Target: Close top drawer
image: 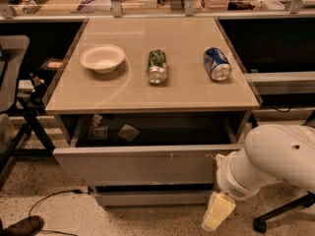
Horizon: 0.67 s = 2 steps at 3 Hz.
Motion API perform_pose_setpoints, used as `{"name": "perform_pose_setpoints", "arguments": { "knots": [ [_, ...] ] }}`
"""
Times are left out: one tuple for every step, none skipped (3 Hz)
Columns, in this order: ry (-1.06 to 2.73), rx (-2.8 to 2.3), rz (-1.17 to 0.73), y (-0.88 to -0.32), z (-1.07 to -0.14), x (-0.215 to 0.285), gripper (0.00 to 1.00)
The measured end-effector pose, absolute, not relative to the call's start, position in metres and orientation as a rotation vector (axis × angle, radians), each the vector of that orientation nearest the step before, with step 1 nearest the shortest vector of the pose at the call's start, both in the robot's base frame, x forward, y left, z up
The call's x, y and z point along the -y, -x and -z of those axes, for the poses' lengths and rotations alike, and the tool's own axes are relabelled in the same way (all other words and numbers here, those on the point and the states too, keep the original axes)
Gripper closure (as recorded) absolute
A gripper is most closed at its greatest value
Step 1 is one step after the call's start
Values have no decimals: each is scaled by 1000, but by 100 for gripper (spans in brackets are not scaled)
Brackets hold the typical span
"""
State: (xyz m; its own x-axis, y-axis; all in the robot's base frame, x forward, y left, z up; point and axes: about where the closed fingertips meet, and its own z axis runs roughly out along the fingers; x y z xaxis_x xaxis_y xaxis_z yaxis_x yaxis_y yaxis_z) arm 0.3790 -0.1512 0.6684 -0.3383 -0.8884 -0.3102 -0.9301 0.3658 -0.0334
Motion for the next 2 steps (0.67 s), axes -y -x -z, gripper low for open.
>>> {"name": "perform_pose_setpoints", "arguments": {
  "knots": [
    [1613, -2355, -216, -379, -668, 151, 18],
    [1613, -2355, -216, -379, -668, 151, 41]
  ]
}}
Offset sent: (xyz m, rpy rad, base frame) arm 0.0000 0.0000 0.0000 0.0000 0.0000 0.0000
